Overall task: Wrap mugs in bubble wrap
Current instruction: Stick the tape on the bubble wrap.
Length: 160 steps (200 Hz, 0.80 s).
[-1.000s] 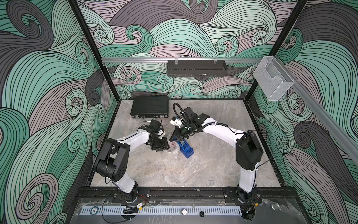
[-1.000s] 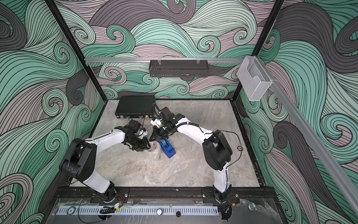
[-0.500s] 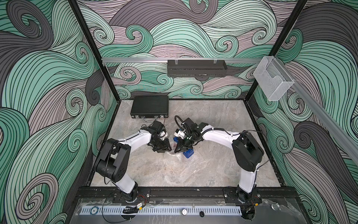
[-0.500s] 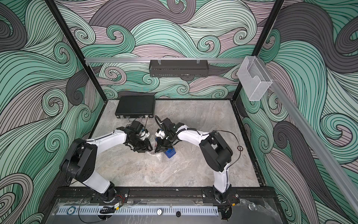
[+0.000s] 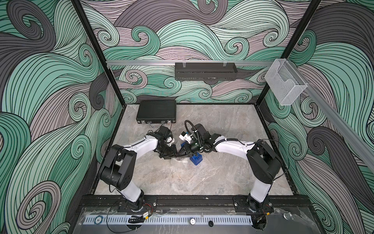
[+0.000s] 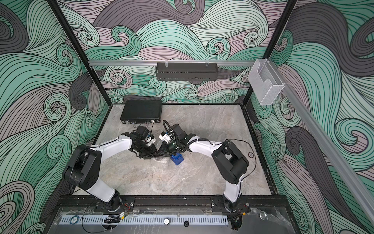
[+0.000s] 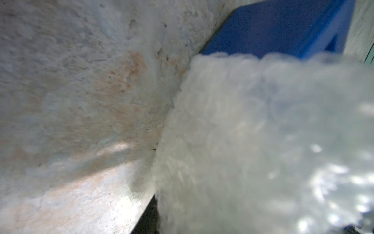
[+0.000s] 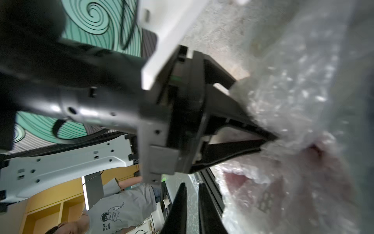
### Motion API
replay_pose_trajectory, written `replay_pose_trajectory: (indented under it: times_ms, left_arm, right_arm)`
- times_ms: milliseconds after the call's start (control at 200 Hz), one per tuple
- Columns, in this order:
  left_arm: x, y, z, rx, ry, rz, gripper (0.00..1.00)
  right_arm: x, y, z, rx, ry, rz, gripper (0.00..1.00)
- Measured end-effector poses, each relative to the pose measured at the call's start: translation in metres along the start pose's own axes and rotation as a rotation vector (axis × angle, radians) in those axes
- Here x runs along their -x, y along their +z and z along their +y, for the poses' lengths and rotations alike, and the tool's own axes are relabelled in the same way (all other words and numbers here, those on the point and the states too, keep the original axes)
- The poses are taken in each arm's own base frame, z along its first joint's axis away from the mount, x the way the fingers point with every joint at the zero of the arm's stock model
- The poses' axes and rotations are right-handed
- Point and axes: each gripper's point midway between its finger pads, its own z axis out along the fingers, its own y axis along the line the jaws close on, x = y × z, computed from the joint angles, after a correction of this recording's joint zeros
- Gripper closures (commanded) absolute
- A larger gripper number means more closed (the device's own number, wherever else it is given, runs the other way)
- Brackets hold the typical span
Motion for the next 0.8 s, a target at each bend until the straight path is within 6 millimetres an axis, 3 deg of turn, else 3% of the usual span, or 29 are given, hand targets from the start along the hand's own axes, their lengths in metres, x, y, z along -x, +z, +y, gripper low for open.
replay_pose_trajectory:
  times_ms: [120,365,545,605,690,801]
  left_arm:
    - [0.0,0.0,0.0,0.0,0.0,0.0,0.63]
    - [0.001,0.0,-0.001,-0.002,0.0,0.005,0.63]
    - [0.0,0.0,-0.002,-0.003,-0.002,0.01,0.61]
    - [0.001,0.0,-0.002,-0.004,-0.001,0.009,0.56]
    - [0.001,-0.001,-0.001,0.001,-0.004,0.009,0.4]
    - [0.0,-0.006,-0.003,0.006,0.005,0.009,0.27]
  right_arm:
    - [-0.007,-0.003,0.004,0.019,0.0,0.006,0.92]
    - [-0.041,-0.002,-0.04,-0.08,0.119,0.069,0.94]
    - [-0.042,-0.002,-0.053,-0.072,0.151,0.071,0.93]
    - [-0.041,-0.001,-0.051,-0.058,0.155,0.073,0.91]
    - [-0.039,-0.001,-0.044,-0.027,0.142,0.069,0.84]
    - [-0.032,-0.012,-0.019,0.025,0.077,0.036,0.8]
